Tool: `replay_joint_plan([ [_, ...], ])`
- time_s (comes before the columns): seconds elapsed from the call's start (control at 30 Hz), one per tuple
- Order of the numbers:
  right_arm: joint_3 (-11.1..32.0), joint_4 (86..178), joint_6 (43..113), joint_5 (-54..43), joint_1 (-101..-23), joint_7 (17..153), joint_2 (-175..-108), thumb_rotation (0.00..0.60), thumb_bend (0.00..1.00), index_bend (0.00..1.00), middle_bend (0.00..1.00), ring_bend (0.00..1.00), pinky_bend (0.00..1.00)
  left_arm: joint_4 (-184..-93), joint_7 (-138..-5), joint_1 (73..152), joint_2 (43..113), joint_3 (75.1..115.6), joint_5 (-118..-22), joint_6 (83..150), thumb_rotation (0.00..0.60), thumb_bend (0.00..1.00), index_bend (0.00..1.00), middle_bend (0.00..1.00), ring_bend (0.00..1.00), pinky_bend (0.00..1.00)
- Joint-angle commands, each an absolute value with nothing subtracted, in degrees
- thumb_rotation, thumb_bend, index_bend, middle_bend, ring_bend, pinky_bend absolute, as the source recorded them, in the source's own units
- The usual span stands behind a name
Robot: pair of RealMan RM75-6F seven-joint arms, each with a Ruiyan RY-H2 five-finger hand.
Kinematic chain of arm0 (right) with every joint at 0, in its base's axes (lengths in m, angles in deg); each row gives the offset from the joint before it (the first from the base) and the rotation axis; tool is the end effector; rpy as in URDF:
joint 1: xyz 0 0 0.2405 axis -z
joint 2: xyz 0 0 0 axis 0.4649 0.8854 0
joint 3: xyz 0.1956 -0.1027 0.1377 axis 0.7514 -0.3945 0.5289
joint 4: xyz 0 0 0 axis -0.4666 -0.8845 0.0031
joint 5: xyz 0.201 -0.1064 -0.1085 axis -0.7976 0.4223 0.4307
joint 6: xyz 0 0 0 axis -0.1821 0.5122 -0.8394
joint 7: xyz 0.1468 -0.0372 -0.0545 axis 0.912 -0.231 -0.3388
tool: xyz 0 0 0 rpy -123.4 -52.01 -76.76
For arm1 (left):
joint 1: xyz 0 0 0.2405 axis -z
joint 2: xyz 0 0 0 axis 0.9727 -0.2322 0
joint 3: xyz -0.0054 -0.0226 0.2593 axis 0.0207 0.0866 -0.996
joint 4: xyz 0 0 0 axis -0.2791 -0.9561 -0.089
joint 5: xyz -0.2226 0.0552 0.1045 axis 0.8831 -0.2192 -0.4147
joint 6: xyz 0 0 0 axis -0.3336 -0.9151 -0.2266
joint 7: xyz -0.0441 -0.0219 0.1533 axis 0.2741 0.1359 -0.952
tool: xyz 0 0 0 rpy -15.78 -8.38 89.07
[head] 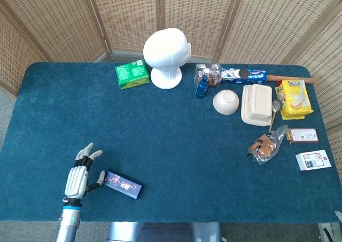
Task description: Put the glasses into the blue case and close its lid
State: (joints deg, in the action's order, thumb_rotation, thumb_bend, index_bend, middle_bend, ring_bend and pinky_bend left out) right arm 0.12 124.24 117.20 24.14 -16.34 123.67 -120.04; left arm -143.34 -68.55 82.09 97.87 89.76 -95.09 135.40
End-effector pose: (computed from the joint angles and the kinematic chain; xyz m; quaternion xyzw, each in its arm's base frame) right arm -0.4163 -0.0756 0.2230 0.5187 -0.4184 0.4734 0.5760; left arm -0.2448 0.1957 -0.0831 -0.5128 -0.5275 -0.4965 0.4607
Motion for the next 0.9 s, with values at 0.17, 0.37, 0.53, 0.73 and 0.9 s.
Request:
replay_joint_plan([
  [0.17,0.1,124.9,117.3,24.1,-16.3,123.1,-119.7,0.303,0.20,0.00,0.12,0.00,0.19,-146.5,-70.7,83.3,95.2,90.5,-94.9,134.8,0.600,0.39,0.17,0.00,0.00,0.00],
  [0.37,0.1,125.6,117.5,24.5,-16.4,122.5,-119.4,0.303,0.20,0.00,0.12,0.00,0.19,-149.3,-72.3,83.4,92.2,88.6,-97.7,135.7,0.600,0.39,0.09,0.00,0.00,0.00],
  [0.53,0.1,127.6,117.1,25.5,-17.3,120.3,-118.7,0.306,0.20,0.00,0.12,0.00,0.19,-158.4,-76.3,83.3,82.8,83.8,-101.1,134.6,0.600,0.37,0.07,0.00,0.00,0.00],
  [0.73,0.1,130.3,116.6,26.0,-17.9,117.9,-117.9,0.304,0.20,0.00,0.12,0.00,0.19,-167.3,-79.8,84.6,72.9,80.5,-102.6,131.2,0.600,0.32,0.12,0.00,0.00,0.00],
  [0.9,0.1,132.1,116.3,25.9,-18.1,116.4,-117.4,0.306,0.20,0.00,0.12,0.00,0.19,-171.5,-86.6,86.2,67.2,79.1,-102.6,127.4,0.600,0.25,0.11,0.00,0.00,0.00],
])
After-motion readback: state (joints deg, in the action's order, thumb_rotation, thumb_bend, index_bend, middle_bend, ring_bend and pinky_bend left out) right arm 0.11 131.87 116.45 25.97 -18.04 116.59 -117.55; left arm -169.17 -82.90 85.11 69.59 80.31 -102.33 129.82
